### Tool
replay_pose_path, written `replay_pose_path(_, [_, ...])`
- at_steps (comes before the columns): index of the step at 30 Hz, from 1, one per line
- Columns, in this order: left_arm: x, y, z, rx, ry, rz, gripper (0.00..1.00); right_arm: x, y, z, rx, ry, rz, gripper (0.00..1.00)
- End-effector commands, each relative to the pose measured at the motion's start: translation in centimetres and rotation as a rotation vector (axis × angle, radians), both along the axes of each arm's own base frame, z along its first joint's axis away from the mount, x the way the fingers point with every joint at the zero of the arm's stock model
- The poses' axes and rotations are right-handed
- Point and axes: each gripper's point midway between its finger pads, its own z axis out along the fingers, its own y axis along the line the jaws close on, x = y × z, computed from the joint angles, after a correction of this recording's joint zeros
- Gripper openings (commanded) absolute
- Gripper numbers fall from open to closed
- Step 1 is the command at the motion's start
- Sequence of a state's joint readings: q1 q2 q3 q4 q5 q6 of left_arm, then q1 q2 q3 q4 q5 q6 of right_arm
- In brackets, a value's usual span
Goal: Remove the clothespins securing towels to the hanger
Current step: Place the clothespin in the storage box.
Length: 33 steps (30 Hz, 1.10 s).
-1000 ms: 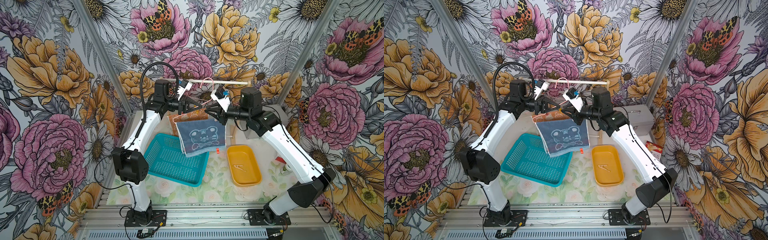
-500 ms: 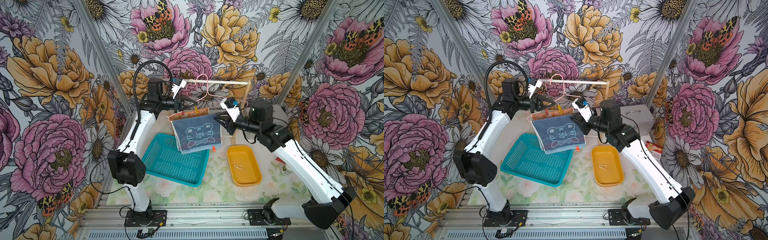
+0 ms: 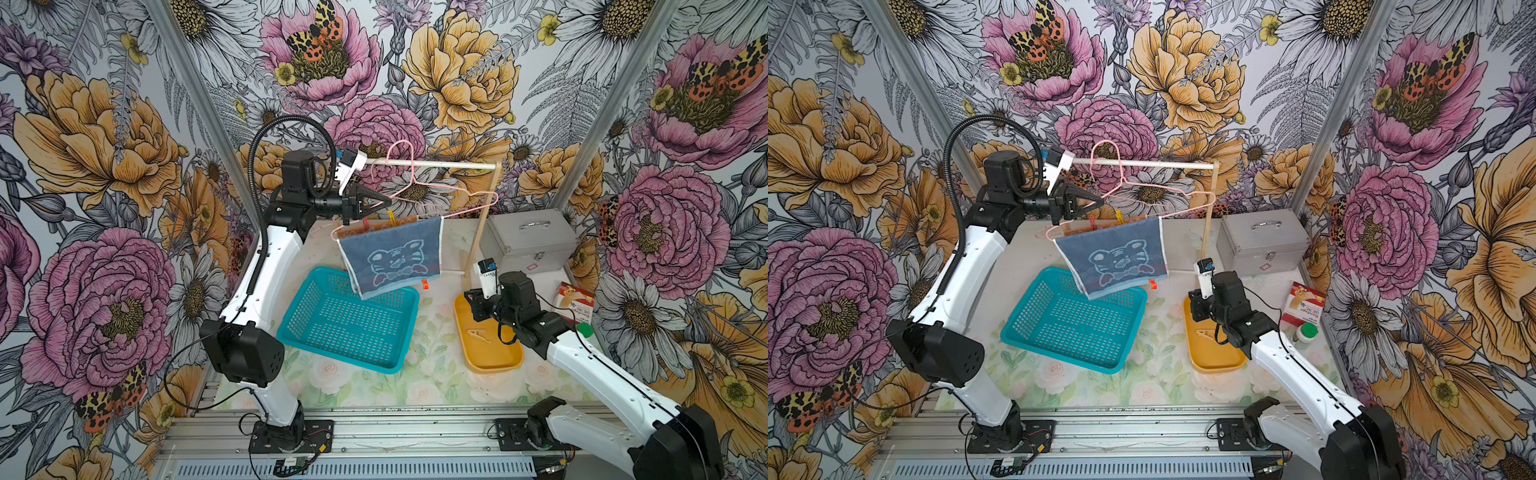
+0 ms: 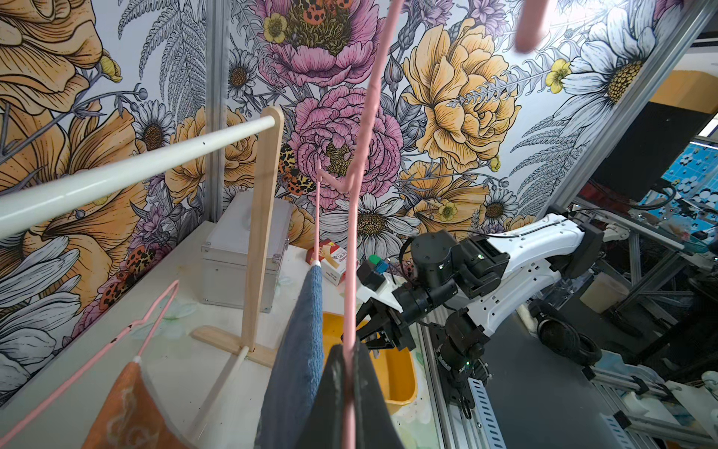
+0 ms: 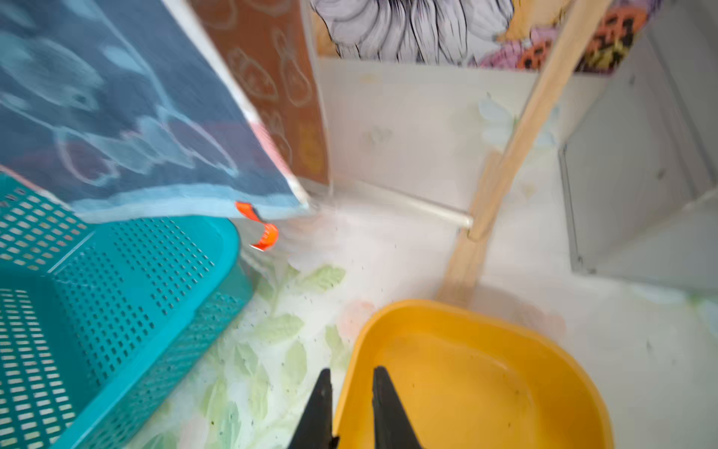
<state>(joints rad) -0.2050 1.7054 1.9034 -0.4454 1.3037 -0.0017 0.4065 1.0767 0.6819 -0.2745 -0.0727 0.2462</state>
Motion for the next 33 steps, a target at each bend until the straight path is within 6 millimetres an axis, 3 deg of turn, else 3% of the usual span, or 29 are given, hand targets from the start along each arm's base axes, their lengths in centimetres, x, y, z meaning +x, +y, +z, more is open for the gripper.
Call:
replay_pose_path(1, [-1.2,0.0,1.3,-0.004,-0.041,0.009,0.00,2.1,-1.1,-0.8,0.034,-0.014,-0.133,0.00])
replay_pose_path(7, [-1.8,0.2,1.7,-0.006,-0.053,0.014,0.00,2.8,-1.7,-4.3,0.017,0.039,-0.187,0.00])
replay_pose_path(14, [-1.9,0.3,1.8,-0.008,-0.051,0.012,0.00,2.6,-2.1,-6.4,-0.004,0.085,-0.206,0.22])
replay_pose_path(16, [-1.9,0.3,1.9,-0.008,-0.053,0.012,0.00,2.6,-2.1,-5.9,0.001,0.072,-0.209,0.36])
replay_pose_path(17, [-1.9,0.3,2.0,-0.009,-0.055,0.012,0.00,2.7,-2.3,-5.4,0.000,0.057,-0.217,0.54])
replay_pose_path(18, [-1.9,0.4,2.0,-0.009,-0.053,0.012,0.00,2.7,-2.5,-5.0,-0.006,0.045,-0.221,0.65])
replay_pose_path(26, [-2.0,0.4,2.1,-0.011,-0.056,0.010,0.00,1.8,-3.3,-0.9,-0.027,-0.035,-0.209,0.71])
replay_pose_path(33, [-2.7,0.5,2.7,-0.014,-0.063,0.009,0.00,0.9,-0.3,6.7,0.041,-0.173,-0.030,0.63])
